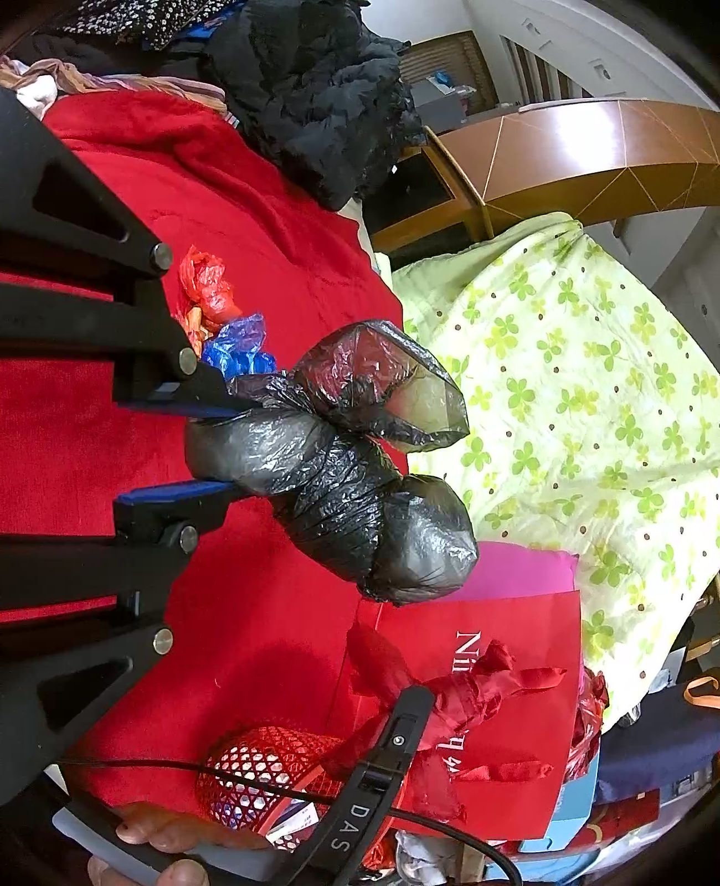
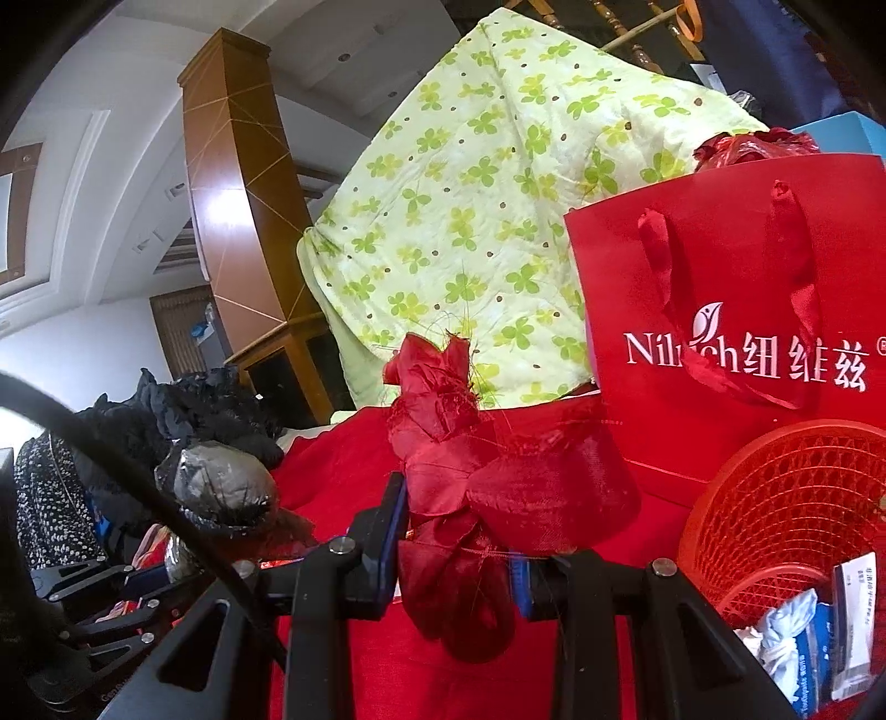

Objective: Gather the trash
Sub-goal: 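Lift the black bags and red plastic with both tools toward the basket, then drop the black bags into the basket with the left tool while the right tool releases the red plastic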

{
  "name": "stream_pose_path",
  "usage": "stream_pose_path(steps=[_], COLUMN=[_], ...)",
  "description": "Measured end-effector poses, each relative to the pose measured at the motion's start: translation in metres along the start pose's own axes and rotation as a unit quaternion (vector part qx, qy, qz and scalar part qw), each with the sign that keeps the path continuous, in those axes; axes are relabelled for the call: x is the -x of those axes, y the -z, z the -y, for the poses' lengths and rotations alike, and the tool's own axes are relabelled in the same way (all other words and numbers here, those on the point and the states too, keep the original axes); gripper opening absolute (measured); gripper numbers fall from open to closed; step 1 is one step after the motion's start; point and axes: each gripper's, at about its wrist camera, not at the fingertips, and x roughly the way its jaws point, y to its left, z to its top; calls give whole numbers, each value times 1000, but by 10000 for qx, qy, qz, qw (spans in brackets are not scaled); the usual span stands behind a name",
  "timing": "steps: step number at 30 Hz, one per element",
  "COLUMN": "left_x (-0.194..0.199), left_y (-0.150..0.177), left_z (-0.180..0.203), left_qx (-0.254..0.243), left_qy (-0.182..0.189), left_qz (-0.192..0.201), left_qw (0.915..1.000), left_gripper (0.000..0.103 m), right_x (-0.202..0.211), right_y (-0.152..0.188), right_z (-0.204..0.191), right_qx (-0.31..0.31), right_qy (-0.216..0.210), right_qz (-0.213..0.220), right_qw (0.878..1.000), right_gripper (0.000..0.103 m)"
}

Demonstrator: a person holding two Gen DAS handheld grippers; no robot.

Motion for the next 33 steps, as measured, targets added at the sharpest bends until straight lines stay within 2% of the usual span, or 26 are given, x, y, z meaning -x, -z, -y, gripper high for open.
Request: stream_pose_path(steps=[19, 33], left_x=[-1, 3], left_y=[-9, -30], left_z=[28, 84], left_qx=[-320, -599], left_qy=[294, 1144], left_qz=[33, 116], left_qw=[9991, 9916], left_gripper=[22, 22], right_x=[33, 77], right_y=[-6, -13], right_z=[38, 98], right_qx=[-296, -878], right_qy=[312, 807], right_qz=[336, 785], right_qw=[9985, 9898], right_gripper=[33, 33])
